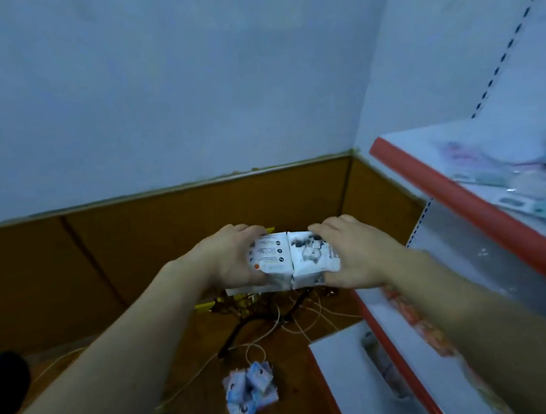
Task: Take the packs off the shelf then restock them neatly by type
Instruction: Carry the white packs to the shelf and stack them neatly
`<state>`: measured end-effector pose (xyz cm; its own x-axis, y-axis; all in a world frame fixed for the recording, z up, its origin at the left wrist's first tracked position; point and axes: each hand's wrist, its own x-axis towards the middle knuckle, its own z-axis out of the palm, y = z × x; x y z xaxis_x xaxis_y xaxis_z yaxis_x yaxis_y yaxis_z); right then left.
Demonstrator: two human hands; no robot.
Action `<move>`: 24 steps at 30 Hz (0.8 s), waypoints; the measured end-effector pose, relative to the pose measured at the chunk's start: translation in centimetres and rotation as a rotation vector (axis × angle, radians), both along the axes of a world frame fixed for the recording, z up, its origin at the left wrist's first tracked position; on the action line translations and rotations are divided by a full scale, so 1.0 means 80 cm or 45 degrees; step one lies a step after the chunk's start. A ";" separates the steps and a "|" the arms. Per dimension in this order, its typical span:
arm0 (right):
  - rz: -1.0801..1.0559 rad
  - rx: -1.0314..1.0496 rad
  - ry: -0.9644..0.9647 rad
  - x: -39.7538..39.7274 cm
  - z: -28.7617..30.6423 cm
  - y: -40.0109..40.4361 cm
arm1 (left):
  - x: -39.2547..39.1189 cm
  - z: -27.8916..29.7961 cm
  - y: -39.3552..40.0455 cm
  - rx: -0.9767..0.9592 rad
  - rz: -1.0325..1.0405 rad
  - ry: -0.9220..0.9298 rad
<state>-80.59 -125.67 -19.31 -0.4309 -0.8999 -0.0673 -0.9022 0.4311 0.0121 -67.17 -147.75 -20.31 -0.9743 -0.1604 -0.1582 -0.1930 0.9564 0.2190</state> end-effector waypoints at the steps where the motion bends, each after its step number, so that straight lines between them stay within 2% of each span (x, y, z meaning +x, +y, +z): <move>1: -0.003 -0.002 0.034 0.002 0.026 0.008 | -0.002 0.026 0.004 -0.014 -0.019 0.022; 7: -0.062 -0.152 0.182 0.017 0.160 0.083 | -0.013 0.165 0.061 -0.012 -0.133 0.181; 12: -0.208 -0.234 0.269 0.030 0.238 0.172 | -0.022 0.246 0.140 -0.026 -0.254 0.318; 16: -0.320 -0.279 0.315 0.040 0.267 0.250 | -0.037 0.276 0.207 0.026 -0.378 0.420; 24: -0.735 -0.165 0.410 0.102 0.288 0.425 | -0.078 0.291 0.374 0.056 -0.808 0.513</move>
